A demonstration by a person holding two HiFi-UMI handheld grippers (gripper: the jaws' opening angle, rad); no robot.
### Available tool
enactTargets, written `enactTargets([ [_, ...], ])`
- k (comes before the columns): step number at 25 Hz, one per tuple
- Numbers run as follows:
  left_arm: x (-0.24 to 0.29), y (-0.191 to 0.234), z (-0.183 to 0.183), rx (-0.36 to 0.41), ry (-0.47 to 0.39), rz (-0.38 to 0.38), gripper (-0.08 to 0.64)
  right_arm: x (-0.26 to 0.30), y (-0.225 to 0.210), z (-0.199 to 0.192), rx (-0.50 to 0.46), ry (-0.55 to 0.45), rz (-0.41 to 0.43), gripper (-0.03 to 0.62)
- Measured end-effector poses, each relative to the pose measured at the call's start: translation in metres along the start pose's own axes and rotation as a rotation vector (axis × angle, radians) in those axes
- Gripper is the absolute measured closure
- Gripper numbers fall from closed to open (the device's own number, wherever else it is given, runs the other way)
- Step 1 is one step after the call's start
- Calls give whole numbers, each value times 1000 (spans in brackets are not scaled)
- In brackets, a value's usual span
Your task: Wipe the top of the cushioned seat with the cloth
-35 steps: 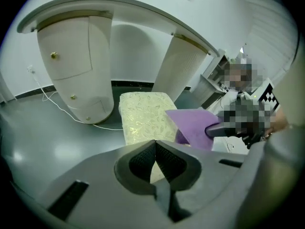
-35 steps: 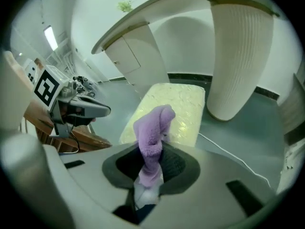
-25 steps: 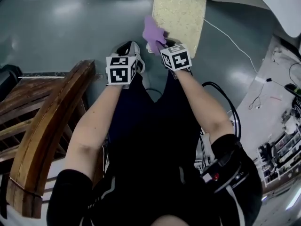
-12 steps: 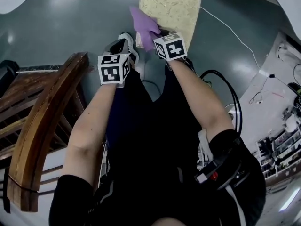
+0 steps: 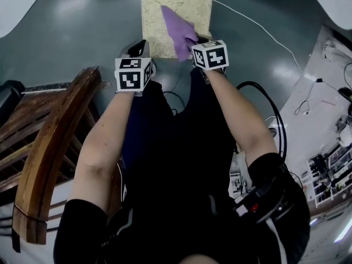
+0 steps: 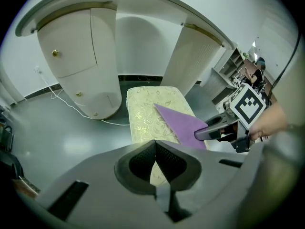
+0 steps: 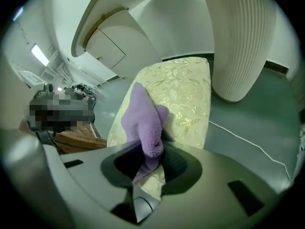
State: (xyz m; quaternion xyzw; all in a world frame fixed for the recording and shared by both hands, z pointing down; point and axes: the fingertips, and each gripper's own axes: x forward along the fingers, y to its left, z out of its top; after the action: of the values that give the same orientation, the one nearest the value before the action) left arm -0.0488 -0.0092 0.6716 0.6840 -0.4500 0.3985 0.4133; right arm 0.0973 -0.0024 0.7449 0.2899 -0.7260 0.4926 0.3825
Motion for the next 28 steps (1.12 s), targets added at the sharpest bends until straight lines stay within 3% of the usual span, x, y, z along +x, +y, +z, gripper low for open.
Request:
enactTargets([
  [6,11,-31,12,95,9,-36,557,-19,-29,-5,71,10,-41,480],
  [11,20,-40,25,32,2,-61,557,-38,-55,-7,92,25,-132,490],
  [14,21,-40,34,72,-14,-72,557,-57,-61,4,78,-19,-163,503],
  [17,10,-27,40,81,-30,-74,557,-68,-28,30,-6,-70,-111,505],
  [20,-10,-5,38,17,-40,-57,557,-63,21,60,-78,-97,-53,505],
  [23,-28,19,31,-28,-36,-47,557,-40,66,85,-116,-94,-9,505],
  [28,-49,57,5,-24,-15,-18,557,15,121,103,-152,-66,43,503],
])
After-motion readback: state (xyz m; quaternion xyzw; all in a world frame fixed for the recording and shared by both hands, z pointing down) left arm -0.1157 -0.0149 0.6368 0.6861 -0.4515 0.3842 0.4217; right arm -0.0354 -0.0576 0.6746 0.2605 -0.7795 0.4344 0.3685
